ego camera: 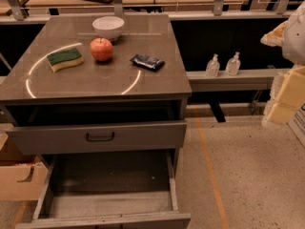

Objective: Place sponge into middle drawer

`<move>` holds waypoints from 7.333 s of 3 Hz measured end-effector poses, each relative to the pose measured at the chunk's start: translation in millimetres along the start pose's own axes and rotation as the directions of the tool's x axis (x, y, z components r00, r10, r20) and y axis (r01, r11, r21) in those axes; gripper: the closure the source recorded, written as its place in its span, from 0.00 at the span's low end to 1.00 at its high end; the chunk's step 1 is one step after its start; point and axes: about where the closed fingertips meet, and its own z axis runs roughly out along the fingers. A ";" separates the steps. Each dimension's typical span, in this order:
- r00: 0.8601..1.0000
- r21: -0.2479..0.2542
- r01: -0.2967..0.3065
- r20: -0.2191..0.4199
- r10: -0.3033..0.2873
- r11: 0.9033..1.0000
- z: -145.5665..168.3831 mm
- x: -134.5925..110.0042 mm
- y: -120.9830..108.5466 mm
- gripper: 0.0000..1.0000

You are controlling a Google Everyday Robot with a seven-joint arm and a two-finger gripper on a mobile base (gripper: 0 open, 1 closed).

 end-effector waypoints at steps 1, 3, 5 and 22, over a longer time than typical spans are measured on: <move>1.000 0.000 0.000 0.000 0.000 1.000 0.0 0.0 0.0 0.00; 0.979 -0.035 0.105 0.179 -0.097 0.994 71.9 -123.9 -59.0 0.00; 0.936 -0.023 0.187 0.307 -0.171 0.982 121.2 -200.3 -102.2 0.00; 0.771 -0.224 0.400 0.607 -0.194 0.889 293.4 -504.2 -109.9 0.71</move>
Offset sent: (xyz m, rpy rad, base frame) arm 0.1176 0.1279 -0.0308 0.1567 -0.0112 0.1378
